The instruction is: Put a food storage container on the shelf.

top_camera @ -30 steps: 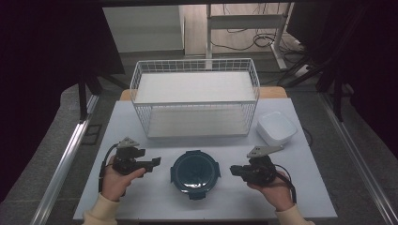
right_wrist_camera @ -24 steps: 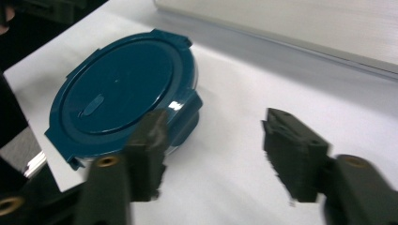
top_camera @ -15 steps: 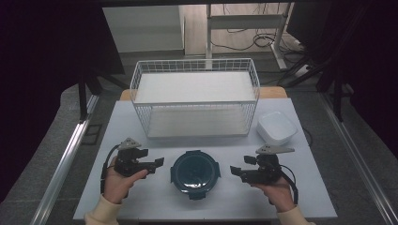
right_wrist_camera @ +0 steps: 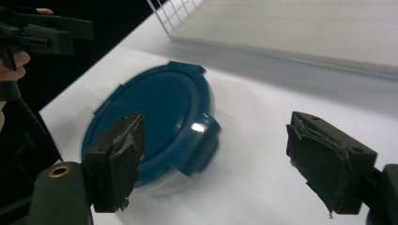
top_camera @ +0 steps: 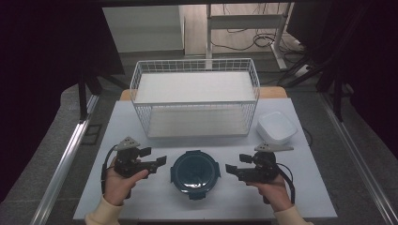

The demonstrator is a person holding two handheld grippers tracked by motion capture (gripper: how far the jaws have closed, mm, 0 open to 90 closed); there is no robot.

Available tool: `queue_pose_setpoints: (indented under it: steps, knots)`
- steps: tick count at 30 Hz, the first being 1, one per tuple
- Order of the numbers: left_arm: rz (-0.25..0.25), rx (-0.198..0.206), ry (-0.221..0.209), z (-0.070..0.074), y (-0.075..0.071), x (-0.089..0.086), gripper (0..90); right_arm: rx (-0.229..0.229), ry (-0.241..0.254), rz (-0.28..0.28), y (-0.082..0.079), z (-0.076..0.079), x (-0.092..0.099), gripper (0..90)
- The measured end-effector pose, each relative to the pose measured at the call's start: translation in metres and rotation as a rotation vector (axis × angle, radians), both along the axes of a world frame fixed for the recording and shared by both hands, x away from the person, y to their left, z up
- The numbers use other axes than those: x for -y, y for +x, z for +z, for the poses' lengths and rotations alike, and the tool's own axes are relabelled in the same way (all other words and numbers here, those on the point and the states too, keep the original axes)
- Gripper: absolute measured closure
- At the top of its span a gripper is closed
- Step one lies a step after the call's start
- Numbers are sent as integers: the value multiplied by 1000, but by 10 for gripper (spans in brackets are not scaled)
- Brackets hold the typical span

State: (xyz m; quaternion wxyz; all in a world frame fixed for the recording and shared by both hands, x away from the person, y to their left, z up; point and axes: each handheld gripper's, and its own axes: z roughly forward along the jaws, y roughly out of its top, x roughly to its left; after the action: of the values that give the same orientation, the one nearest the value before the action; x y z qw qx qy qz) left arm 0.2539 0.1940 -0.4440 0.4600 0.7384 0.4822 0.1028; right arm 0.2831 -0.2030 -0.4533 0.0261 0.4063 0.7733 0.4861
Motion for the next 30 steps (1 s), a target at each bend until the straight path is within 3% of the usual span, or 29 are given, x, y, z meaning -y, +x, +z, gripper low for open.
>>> queue_pose_setpoints:
  steps: [5,7,11,14,19,22,27,30]
  knots:
    - [-18,-24,-26,-3,1,2,238,-10,-37,4,3,8,-14,197]
    - [-21,-65,-60,-7,3,1,236,-30,-20,14,8,9,-24,193]
    - [-53,-99,-114,-9,6,1,262,-54,-34,42,16,5,-39,181]
    - [-55,-121,-132,-12,8,1,264,-65,-33,53,21,1,-46,178]
    - [-64,-154,-132,-17,12,1,258,-94,-52,72,22,-10,-47,166]
    - [-75,-179,-119,-24,14,2,258,-116,-34,72,21,-15,-43,166]
    - [-79,-236,-167,-29,16,2,223,-136,-40,74,19,-20,-42,158]
    - [-95,-296,-208,-33,17,3,160,-152,-45,78,19,-23,-44,150]
